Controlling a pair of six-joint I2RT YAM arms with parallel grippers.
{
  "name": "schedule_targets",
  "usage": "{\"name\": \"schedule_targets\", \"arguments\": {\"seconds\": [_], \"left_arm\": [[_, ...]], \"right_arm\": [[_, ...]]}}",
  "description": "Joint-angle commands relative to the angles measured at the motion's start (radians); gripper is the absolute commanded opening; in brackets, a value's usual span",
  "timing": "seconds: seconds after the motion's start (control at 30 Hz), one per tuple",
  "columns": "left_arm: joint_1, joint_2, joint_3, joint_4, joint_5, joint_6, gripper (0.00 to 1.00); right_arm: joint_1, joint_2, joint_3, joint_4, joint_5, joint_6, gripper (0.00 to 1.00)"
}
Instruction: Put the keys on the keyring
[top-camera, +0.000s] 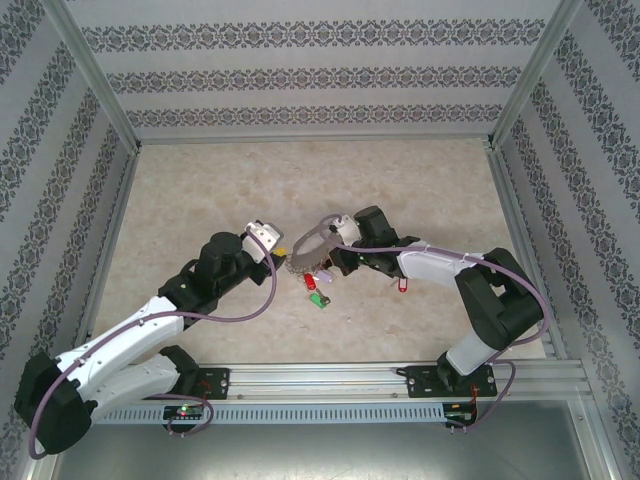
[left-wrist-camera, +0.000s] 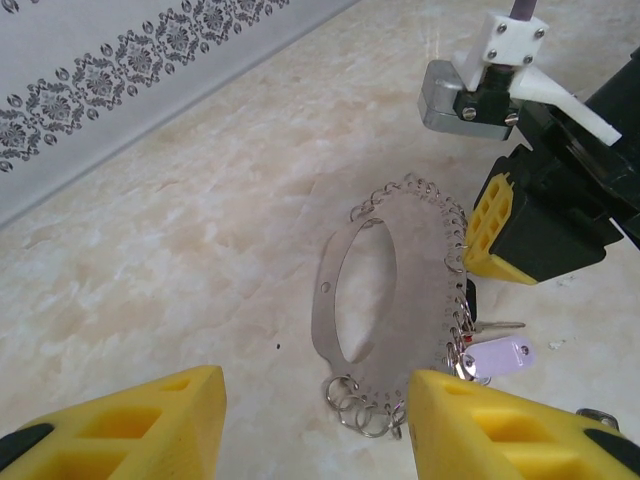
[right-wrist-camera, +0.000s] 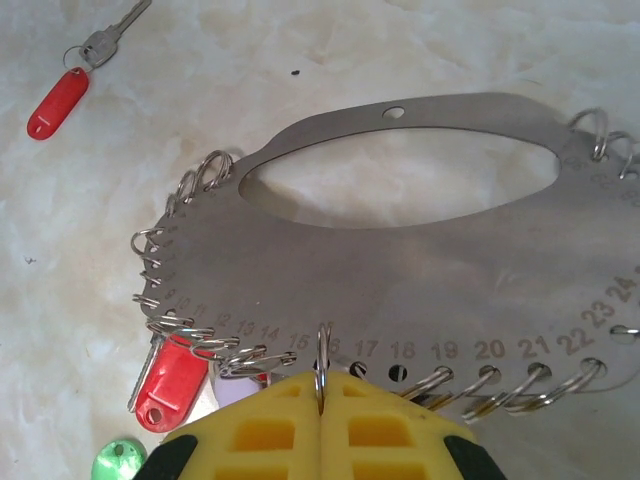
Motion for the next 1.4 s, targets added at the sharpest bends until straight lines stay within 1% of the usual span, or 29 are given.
{"name": "schedule_targets", "arguments": {"seconds": [0.0, 0.23, 0.43, 0.5, 0.6, 0.63, 0.67, 0.73, 0.9, 1.0, 1.1, 1.2, 1.27, 1.37], "left_arm": [[0.013, -0.002, 0.018, 0.016, 0.001, -0.006, 0.52], [0.013, -0.002, 0.019, 0.017, 0.003, -0.005, 0.52], [0.013, -0.009, 0.015, 0.027, 0.013, 0.004, 0.52], [0.016, -0.01, 0.003, 0.054, 0.02, -0.007, 0.53], [0.075, -0.005, 0.025, 0.024, 0.129, -0.022, 0.52], [0.114, -0.002, 0.044, 0.007, 0.183, -0.04, 0.52], [0.149, 0.002, 0.061, -0.002, 0.26, -0.054, 0.52], [0.206, 0.016, 0.096, -0.018, 0.378, -0.044, 0.52], [0.248, 0.118, 0.219, -0.061, 0.549, 0.035, 0.51], [0.266, 0.198, 0.309, -0.11, 0.586, 0.06, 0.49], [0.281, 0.238, 0.358, -0.107, 0.597, 0.043, 0.49], [0.285, 0.229, 0.37, -0.074, 0.615, 0.039, 0.49], [0.285, 0.219, 0.375, -0.067, 0.641, 0.059, 0.49], [0.285, 0.211, 0.397, -0.103, 0.671, 0.093, 0.49]], "right_arm": [[-0.006, -0.006, -0.02, 0.027, 0.003, 0.02, 0.0], [0.005, -0.043, -0.044, 0.051, -0.003, -0.04, 0.0], [0.005, -0.105, -0.08, 0.11, -0.117, -0.176, 0.0], [0.0, -0.12, -0.079, 0.112, -0.15, -0.222, 0.0], [-0.02, -0.131, -0.052, 0.101, -0.213, -0.251, 0.0], [-0.028, -0.134, -0.038, 0.093, -0.254, -0.269, 0.0], [-0.031, -0.141, -0.028, 0.088, -0.287, -0.301, 0.0], [-0.036, -0.157, -0.006, 0.069, -0.34, -0.372, 0.0], [-0.057, -0.169, 0.122, -0.034, -0.422, -0.445, 0.0], [-0.068, -0.167, 0.167, -0.058, -0.472, -0.466, 0.0], [-0.076, -0.165, 0.199, -0.064, -0.51, -0.47, 0.0], [-0.091, -0.166, 0.235, -0.086, -0.575, -0.491, 0.0], [-0.102, -0.165, 0.262, -0.112, -0.608, -0.505, 0.0], [-0.115, -0.153, 0.309, -0.141, -0.633, -0.489, 0.0]]}}
